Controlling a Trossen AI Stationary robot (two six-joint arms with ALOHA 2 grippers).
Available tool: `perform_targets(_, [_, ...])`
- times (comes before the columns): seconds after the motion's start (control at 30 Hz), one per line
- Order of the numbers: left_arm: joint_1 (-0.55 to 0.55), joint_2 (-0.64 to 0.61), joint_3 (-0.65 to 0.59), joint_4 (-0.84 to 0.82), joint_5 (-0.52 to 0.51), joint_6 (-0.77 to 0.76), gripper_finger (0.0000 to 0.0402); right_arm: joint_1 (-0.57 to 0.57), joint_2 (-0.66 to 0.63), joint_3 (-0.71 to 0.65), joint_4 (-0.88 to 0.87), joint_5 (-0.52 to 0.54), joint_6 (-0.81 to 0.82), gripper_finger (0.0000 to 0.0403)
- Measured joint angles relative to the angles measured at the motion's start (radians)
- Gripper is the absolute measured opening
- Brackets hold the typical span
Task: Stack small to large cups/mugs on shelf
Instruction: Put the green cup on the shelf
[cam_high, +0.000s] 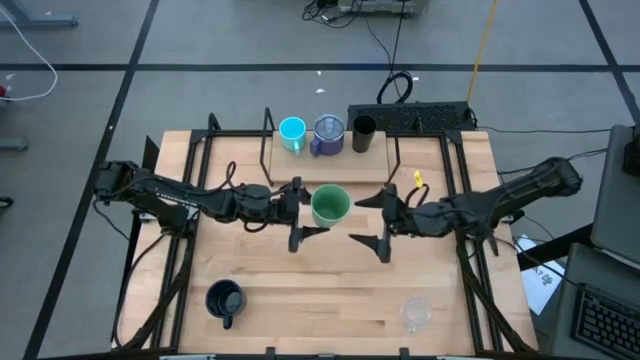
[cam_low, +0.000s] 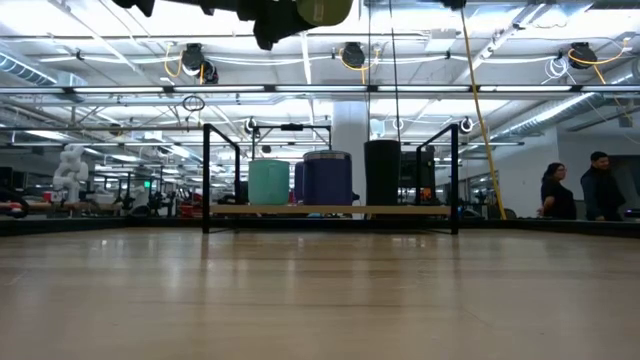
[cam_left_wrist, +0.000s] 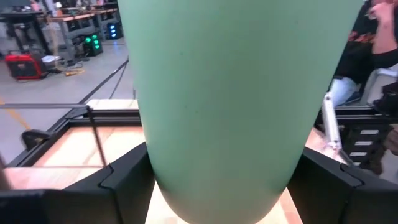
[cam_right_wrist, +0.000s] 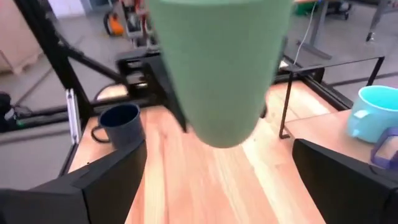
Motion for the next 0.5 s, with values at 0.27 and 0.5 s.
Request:
perform_targets(0.27, [0.001, 0.000, 0.000, -0.054, -0.053, 0.000, 0.0298, 0.028, 0.063, 0.297, -0.360, 0.011, 0.004, 0.0393])
perform_targets(0.5, [0.002, 0.000, 0.000, -0.148, -0.096, -0.008, 0.0298, 0.025, 0.152, 0.482, -0.562, 0.031, -0.033, 0.0393])
